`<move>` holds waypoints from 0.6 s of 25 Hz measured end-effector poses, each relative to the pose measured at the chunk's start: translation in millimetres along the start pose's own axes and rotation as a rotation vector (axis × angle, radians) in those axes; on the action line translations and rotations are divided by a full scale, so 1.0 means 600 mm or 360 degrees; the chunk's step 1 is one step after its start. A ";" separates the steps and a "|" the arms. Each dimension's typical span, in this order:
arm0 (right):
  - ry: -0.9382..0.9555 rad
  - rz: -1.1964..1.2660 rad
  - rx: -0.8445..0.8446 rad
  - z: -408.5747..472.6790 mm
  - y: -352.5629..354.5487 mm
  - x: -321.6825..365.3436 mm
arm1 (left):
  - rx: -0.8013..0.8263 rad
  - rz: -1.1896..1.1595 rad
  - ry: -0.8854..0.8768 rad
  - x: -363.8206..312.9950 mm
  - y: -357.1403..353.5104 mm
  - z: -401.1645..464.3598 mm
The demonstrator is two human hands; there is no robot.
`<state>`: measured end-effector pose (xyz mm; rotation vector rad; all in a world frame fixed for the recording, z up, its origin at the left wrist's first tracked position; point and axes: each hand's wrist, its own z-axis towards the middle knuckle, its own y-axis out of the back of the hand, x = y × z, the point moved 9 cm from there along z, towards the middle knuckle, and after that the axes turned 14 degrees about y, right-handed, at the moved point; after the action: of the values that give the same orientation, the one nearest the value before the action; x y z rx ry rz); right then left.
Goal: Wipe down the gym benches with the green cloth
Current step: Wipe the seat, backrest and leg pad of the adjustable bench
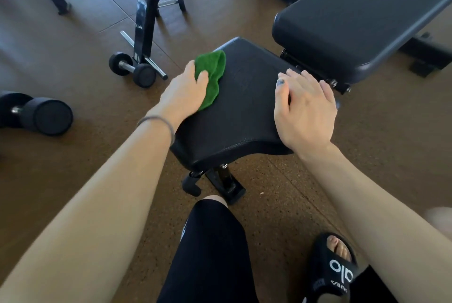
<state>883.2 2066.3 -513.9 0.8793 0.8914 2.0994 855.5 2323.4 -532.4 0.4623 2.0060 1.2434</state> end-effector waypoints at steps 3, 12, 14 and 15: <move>-0.0016 0.0000 0.0007 -0.001 0.001 -0.003 | 0.0062 -0.0056 0.0119 0.009 0.000 0.002; -0.0003 -0.0006 0.0018 0.004 0.001 0.003 | -0.0021 0.0025 0.0182 0.022 0.002 -0.015; -0.0005 -0.0003 0.0025 0.003 0.004 0.002 | -0.0003 0.0052 0.0181 -0.001 -0.003 0.001; -0.0008 0.0001 0.0030 0.002 0.003 0.002 | -0.0028 0.0153 0.0091 0.000 -0.002 -0.017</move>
<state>882.7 2066.5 -511.5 0.8940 0.9094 2.0914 847.7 2316.4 -530.8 0.5256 2.0398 1.3458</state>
